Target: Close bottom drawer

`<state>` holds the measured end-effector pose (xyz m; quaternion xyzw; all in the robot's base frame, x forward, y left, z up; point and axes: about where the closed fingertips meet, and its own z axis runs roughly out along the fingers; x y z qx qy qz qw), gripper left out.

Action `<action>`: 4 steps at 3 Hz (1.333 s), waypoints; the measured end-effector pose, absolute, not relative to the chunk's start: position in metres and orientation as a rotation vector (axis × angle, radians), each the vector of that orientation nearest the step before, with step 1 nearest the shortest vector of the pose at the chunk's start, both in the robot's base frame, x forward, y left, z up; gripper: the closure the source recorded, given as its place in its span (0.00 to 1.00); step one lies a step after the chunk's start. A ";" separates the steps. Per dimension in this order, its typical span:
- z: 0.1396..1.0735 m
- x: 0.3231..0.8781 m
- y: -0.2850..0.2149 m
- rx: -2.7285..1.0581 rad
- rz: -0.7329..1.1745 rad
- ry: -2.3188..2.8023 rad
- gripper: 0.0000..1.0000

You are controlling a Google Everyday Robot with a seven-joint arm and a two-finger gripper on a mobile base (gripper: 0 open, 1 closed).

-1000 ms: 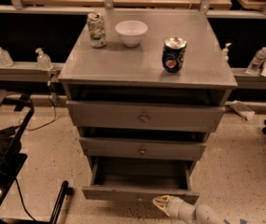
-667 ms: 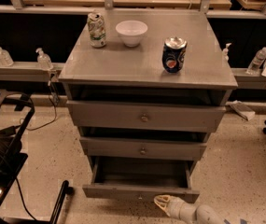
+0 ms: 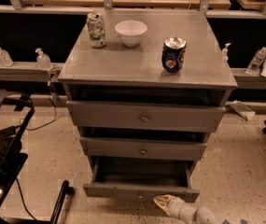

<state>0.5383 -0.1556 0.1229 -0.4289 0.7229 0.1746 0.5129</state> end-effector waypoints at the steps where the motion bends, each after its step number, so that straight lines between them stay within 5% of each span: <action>1: 0.123 0.538 -0.156 -1.031 0.420 1.738 1.00; 4: 0.133 0.567 -0.160 -1.055 0.405 1.703 1.00</action>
Offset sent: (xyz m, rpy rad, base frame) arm 0.1039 -0.0381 0.0339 -0.0328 -0.1467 -0.0528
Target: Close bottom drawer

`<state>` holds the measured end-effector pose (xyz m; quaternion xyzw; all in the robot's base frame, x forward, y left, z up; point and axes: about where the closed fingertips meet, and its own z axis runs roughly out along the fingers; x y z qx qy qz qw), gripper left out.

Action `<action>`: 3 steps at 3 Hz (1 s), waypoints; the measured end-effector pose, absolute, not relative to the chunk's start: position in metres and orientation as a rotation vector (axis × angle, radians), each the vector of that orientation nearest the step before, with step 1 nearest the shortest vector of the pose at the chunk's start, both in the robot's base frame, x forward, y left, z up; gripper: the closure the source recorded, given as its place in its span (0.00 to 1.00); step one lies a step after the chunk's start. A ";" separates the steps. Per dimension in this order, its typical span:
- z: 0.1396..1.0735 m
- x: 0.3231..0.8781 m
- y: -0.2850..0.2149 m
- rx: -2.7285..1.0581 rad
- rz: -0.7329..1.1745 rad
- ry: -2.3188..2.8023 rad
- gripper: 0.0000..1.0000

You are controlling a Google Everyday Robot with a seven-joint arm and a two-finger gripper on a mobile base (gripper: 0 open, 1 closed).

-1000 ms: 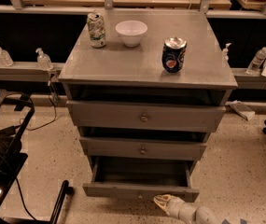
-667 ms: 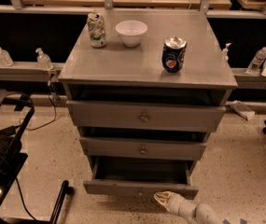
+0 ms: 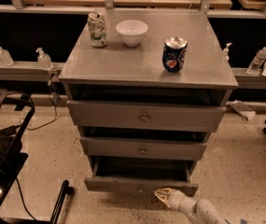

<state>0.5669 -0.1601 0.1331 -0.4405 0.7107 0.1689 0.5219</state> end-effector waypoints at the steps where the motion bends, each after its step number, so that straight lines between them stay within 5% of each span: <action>1: 0.140 0.588 -0.156 -1.093 0.399 1.683 1.00; 3: 0.144 0.569 -0.152 -1.174 0.430 1.650 1.00</action>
Offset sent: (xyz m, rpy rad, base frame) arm 0.0769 0.0232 0.0426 -0.0090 -0.0691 0.2216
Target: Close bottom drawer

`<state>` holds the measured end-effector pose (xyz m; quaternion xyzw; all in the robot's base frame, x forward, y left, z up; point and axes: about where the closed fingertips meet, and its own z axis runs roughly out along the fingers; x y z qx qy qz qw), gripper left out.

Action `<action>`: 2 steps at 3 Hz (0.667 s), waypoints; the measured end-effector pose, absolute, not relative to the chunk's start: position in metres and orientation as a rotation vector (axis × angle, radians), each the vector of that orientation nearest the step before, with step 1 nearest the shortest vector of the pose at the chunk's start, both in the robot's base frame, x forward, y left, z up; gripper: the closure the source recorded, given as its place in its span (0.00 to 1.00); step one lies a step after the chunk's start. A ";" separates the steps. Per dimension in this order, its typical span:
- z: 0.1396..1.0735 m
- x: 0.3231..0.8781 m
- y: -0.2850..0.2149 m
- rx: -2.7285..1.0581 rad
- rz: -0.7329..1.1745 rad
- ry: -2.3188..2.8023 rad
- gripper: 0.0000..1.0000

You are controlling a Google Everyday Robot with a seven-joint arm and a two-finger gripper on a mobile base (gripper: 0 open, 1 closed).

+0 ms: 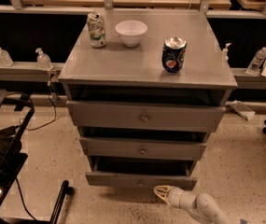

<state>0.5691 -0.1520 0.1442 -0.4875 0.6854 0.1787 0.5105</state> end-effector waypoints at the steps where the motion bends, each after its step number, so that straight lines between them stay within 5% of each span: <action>1: 0.143 0.562 -0.148 -1.219 0.439 1.647 1.00; 2: 0.145 0.581 -0.137 -1.229 0.449 1.643 1.00</action>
Offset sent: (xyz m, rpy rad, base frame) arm 0.1067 -0.0032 0.0133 -0.0833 -0.0390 0.0061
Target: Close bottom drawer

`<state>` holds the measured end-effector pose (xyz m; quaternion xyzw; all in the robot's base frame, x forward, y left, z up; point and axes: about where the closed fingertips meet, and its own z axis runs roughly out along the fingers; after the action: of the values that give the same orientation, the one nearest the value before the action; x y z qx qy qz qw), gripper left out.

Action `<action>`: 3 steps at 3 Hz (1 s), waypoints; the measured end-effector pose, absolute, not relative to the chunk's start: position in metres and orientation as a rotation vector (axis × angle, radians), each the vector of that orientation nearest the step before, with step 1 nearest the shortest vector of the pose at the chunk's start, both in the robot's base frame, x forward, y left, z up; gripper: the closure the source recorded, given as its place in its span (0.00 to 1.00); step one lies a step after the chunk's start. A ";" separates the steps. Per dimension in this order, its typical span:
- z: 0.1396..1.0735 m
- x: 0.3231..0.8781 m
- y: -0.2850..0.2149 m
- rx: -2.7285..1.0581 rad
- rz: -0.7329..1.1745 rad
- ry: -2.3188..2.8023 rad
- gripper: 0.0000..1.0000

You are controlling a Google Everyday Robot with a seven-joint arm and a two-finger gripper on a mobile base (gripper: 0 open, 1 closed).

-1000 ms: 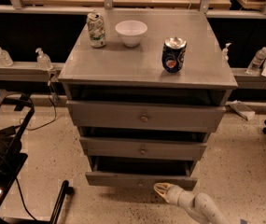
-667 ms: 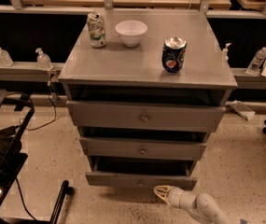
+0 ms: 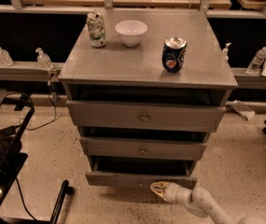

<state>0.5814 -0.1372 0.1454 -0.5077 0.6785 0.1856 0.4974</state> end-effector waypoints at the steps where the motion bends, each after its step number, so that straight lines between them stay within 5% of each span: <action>1: 0.146 0.615 -0.140 -1.232 0.416 1.654 1.00; 3: 0.134 0.631 -0.146 -1.194 0.394 1.690 1.00</action>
Offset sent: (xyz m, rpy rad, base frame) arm 0.1298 -0.0150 -0.0069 -0.1157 -0.0093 -0.0862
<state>0.6306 -0.1456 0.1343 -0.4926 0.6973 0.1624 0.4946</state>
